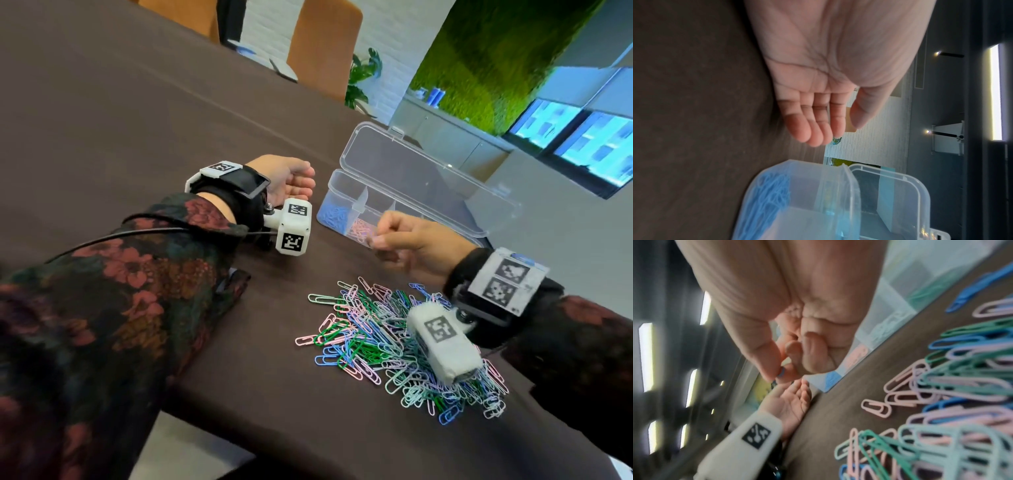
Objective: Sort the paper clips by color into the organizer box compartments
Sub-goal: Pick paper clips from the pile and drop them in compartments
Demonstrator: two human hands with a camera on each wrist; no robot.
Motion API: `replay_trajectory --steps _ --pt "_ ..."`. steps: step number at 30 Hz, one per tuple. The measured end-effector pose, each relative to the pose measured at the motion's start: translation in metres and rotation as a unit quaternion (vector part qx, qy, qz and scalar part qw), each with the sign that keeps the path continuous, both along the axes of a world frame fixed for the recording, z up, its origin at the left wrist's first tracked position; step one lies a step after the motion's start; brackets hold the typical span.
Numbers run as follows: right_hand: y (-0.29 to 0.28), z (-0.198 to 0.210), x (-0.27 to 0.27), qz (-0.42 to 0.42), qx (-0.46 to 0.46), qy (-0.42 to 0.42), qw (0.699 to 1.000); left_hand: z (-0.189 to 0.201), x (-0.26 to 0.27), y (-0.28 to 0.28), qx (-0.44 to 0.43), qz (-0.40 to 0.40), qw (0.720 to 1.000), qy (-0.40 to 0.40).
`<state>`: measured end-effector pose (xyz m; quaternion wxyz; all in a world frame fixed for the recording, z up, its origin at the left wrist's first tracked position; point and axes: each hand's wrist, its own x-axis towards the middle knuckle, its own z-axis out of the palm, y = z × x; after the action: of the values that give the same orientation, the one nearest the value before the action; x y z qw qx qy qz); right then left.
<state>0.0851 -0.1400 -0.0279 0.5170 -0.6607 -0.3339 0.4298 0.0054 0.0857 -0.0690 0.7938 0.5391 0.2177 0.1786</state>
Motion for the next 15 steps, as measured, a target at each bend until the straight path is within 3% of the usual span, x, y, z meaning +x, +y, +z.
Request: replay_trajectory --steps 2,4,9,11,12,13,15 --pt "-0.008 -0.002 0.004 0.015 0.019 0.111 0.994 0.000 0.000 0.000 0.000 0.002 1.000 0.000" --pt "-0.011 -0.005 0.002 0.036 0.015 0.169 0.985 0.000 0.000 0.000 0.000 0.002 1.000 0.001" --pt "0.000 -0.009 -0.008 0.059 -0.023 0.163 0.985 0.000 0.001 0.001 0.002 0.002 1.000 0.006" --pt "0.005 -0.005 -0.013 0.061 -0.085 0.067 0.992 0.000 0.001 0.000 0.004 0.000 1.000 0.006" --pt "0.007 -0.005 -0.016 0.067 -0.130 -0.023 0.989 0.000 0.001 0.000 0.006 -0.001 1.000 0.007" --pt "0.010 -0.004 -0.020 0.083 -0.174 -0.137 0.972 0.000 0.001 0.000 0.007 -0.002 1.000 0.008" --pt "0.015 -0.003 -0.029 0.131 -0.233 -0.361 0.893 0.000 0.001 0.001 0.008 -0.005 1.000 0.010"
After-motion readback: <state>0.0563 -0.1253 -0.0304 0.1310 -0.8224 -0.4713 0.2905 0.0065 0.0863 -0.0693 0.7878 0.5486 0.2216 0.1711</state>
